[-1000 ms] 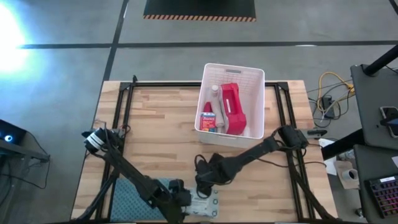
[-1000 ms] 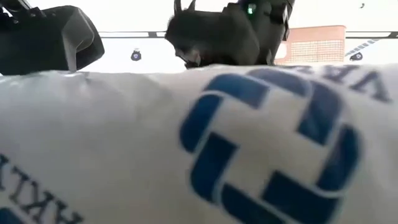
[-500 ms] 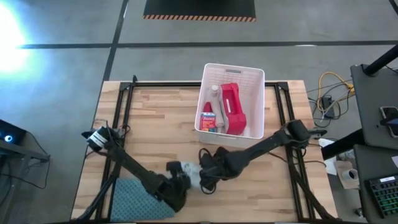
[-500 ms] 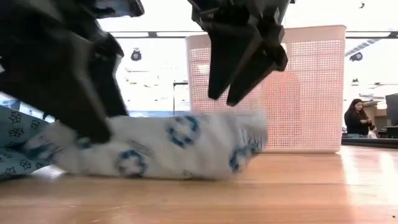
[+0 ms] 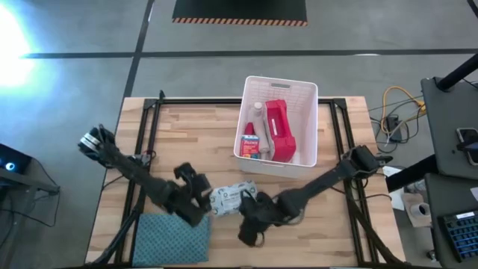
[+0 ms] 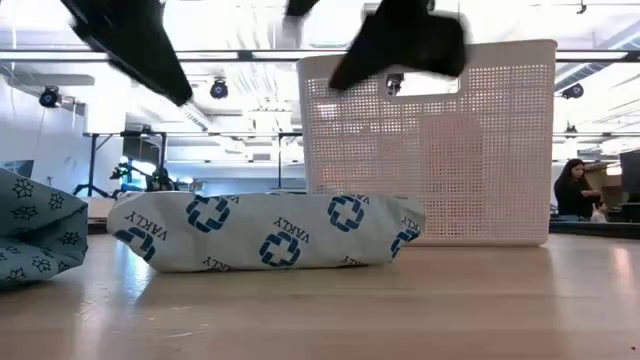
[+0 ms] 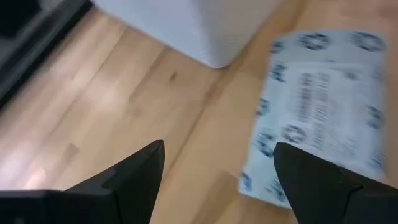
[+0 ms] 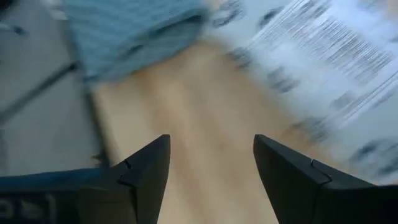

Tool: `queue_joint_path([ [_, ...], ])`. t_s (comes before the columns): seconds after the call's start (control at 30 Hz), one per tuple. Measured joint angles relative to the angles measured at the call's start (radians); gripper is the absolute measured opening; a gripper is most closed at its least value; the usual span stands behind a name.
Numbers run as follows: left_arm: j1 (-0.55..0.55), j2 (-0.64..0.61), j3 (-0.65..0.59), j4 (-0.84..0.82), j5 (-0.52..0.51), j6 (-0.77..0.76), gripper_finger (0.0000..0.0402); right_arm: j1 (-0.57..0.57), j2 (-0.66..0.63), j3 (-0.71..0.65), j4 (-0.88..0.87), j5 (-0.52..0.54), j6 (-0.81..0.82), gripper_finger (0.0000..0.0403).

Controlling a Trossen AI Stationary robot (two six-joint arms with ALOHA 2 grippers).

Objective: Pick & place medical supplies in basket/bin
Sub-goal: Put the light blue mailer bag into the white bin

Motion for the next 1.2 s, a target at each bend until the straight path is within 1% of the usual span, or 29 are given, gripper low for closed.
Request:
queue_joint_path([
  [0.07, 0.067, -0.073, -0.102, 0.121, 0.056, 0.034, 0.0281, 0.024, -0.001, -0.001, 0.005, -0.004, 0.11, 0.0214],
  [0.13, 0.149, -0.149, -0.217, 0.304, 0.155, 0.077, 0.028, 0.038, 0.02, -0.008, 0.005, 0.004, 0.227, 0.0203],
  [0.2, 0.224, -0.217, -0.323, 0.492, 0.242, 0.114, 0.027, 0.049, 0.045, -0.01, 0.005, 0.049, 0.338, 0.0183],
  [0.27, 0.284, -0.275, -0.411, 0.66, 0.312, 0.139, 0.0248, 0.061, 0.063, -0.01, 0.02, 0.099, 0.439, 0.0156],
  [0.37, 0.389, -0.332, -0.513, 0.854, 0.483, 0.17, 0.02, 0.074, 0.087, -0.009, 0.052, 0.156, 0.557, 0.0111],
  [0.43, 0.45, -0.342, -0.566, 0.919, 0.578, 0.171, 0.0166, 0.074, 0.108, -0.009, 0.052, 0.177, 0.629, 0.0085],
  [0.5, 0.497, -0.338, -0.599, 0.942, 0.643, 0.171, 0.0133, 0.069, 0.126, -0.01, 0.047, 0.192, 0.684, 0.0063],
  [0.67, 0.546, -0.282, -0.632, 0.986, 0.697, 0.185, 0.0057, 0.062, 0.167, -0.008, 0.059, 0.198, 0.826, 0.0031],
  [0.73, 0.548, -0.252, -0.632, 1.032, 0.702, 0.189, 0.0033, 0.062, 0.181, -0.008, 0.053, 0.202, 0.865, 0.0025],
  [0.83, 0.556, -0.185, -0.615, 1.054, 0.703, 0.2, 0.0008, 0.056, 0.187, -0.008, 0.048, 0.225, 0.911, 0.0019],
  [0.97, 0.573, -0.041, -0.566, 1.079, 0.702, 0.214, 0.0001, 0.053, 0.189, -0.008, 0.042, 0.29, 0.954, 0.0018],
  [1.03, 0.574, 0.027, -0.53, 1.082, 0.708, 0.214, 0.0001, 0.051, 0.189, -0.008, 0.038, 0.305, 0.969, 0.0017],
  [1.2, 0.573, 0.144, -0.422, 1.095, 0.797, 0.279, 0.0001, 0.044, 0.19, -0.008, -0.001, 0.296, 0.997, 0.0017],
])
